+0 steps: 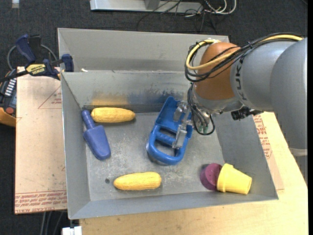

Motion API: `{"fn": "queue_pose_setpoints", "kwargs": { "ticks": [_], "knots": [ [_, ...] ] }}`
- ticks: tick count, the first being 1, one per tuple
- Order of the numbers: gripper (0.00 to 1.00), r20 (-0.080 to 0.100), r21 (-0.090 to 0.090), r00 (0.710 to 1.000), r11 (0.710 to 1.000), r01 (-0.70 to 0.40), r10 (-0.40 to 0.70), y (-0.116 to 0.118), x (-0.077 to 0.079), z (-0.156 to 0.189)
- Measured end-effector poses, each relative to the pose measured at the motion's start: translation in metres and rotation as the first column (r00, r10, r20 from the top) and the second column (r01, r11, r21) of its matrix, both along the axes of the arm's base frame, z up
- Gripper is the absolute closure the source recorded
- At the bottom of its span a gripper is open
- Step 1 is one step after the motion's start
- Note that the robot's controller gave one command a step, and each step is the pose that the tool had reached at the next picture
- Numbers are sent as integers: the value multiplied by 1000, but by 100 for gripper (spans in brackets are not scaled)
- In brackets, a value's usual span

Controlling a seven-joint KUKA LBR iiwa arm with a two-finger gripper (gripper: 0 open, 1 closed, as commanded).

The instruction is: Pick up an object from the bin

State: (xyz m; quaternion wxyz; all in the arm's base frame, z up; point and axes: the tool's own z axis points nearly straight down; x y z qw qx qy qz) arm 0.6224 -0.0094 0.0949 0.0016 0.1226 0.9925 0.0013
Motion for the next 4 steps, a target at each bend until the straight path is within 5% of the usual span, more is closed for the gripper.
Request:
{"fn": "queue_pose_setpoints", "kwargs": {
  "ticks": [1, 4],
  "knots": [
    [100, 2, 0, 996, 996, 84, -84, 11, 5, -24],
    [100, 2, -1, 996, 996, 84, -84, 11, 5, -24]
  ]
}}
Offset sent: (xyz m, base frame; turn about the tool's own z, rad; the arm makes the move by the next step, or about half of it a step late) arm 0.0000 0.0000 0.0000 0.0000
